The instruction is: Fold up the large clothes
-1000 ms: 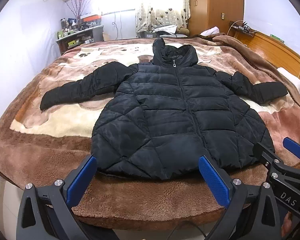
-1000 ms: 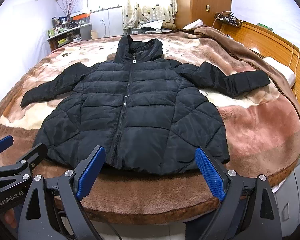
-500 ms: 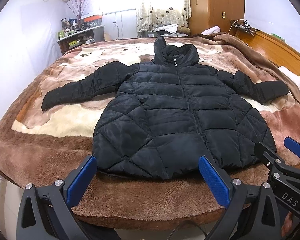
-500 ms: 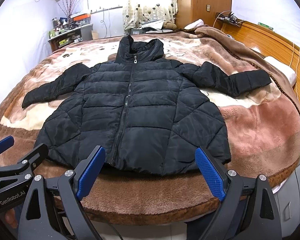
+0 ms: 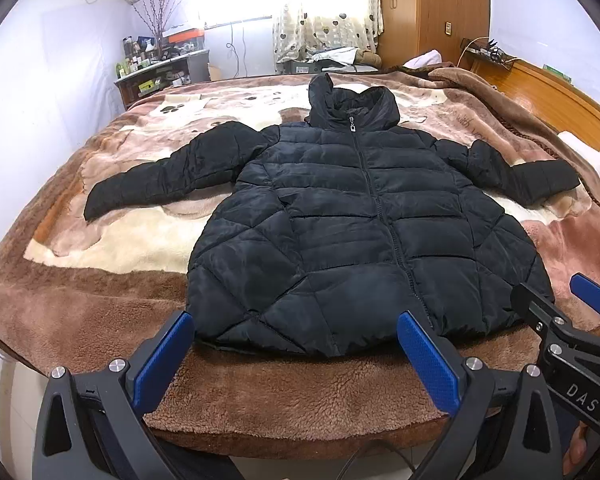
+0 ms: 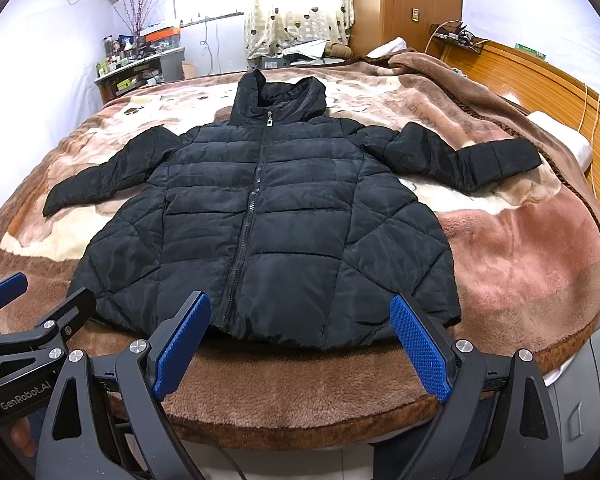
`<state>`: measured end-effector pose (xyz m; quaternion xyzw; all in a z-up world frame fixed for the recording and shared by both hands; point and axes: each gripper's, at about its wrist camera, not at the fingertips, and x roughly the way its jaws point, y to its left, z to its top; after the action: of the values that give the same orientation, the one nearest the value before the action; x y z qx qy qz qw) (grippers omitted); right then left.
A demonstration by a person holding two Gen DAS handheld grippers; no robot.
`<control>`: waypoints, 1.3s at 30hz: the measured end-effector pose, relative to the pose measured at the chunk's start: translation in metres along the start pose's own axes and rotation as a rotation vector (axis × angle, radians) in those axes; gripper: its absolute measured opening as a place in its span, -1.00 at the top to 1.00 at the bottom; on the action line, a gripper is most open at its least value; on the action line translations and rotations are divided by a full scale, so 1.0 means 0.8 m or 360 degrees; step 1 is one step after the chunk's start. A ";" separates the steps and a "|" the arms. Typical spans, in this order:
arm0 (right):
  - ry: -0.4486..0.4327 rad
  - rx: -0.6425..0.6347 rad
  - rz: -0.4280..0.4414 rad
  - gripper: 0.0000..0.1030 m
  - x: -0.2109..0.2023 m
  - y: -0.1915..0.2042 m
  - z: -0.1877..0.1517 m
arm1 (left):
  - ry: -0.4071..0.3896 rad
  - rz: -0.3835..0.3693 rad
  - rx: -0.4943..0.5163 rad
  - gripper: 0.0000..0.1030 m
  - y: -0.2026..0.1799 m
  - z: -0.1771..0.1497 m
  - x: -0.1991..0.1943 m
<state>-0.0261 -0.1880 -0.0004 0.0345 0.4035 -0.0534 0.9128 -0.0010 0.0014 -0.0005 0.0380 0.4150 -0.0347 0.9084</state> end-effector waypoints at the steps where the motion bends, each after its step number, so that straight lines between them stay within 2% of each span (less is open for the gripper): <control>1: 0.0000 0.0001 0.0000 -0.78 0.000 0.000 0.000 | 0.0001 0.0000 -0.0002 -0.99 0.001 0.000 0.000; 20: 0.0009 0.0003 -0.0002 -0.78 0.001 -0.001 0.000 | 0.0019 0.0013 0.0012 -0.99 0.004 -0.001 0.004; 39: 0.0096 0.0006 -0.0020 -0.78 0.030 0.003 0.002 | 0.0112 0.0025 -0.0016 -0.99 0.004 0.003 0.043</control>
<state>-0.0081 -0.1879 -0.0171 0.0352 0.4309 -0.0589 0.8998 0.0234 0.0036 -0.0249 0.0380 0.4466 -0.0242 0.8936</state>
